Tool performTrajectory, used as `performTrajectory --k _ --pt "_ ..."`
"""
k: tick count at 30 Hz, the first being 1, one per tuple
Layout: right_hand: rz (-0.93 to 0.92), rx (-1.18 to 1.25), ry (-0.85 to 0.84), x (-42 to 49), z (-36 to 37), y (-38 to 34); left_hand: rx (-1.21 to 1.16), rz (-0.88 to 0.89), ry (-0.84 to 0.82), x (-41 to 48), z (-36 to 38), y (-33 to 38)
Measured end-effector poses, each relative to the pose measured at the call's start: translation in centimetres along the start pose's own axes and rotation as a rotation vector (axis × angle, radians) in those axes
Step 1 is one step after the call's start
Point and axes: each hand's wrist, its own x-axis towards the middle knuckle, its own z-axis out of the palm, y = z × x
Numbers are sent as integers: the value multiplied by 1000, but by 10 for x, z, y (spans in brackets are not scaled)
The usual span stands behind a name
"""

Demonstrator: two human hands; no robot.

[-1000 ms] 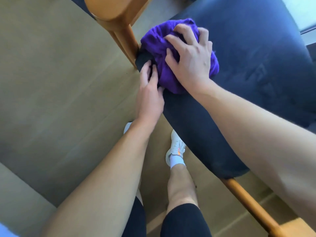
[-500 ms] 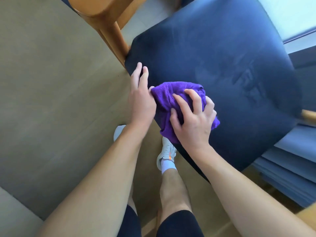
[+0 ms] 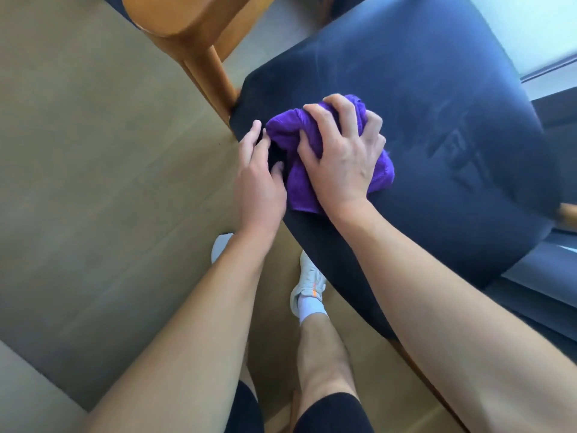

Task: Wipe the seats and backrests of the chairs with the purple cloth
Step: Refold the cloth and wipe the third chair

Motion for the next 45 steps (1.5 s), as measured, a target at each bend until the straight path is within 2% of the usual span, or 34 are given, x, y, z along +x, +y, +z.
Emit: performTrajectory --k 5,10,13,15,16,19,22,24,27,31,35,40,42,45 --pt "40 -6 46 -42 -14 26 107 -30 -66 -1 1 16" --pt "166 -36 -32 -84 -36 54 189 25 -58 -26 13 46" --pt "437 48 -52 -85 -46 63 96 35 -82 -34 24 60" --pt "644 208 30 -73 -53 70 60 25 -181 -38 32 70" --pt "678 294 85 -67 -57 74 48 41 -257 -40 36 76" --pt "644 391 122 -67 -64 82 33 123 -454 -39 49 92" --pt "668 385 90 -77 -60 82 115 184 -506 -22 65 106" --pt "676 351 132 -79 -54 80 214 239 -527 -18 76 111" --pt "681 270 201 -77 -45 82 341 371 -501 -27 90 109" --pt "684 277 184 -76 -40 85 408 403 -419 -28 100 100" --pt "692 372 254 -63 -51 88 328 458 -405 -19 109 108" --pt "721 323 412 11 -67 119 248 650 -355 46 146 162" --pt "763 252 368 45 -66 142 311 734 -409 74 167 181" --pt "905 115 194 63 -48 157 498 829 -512 89 182 181"
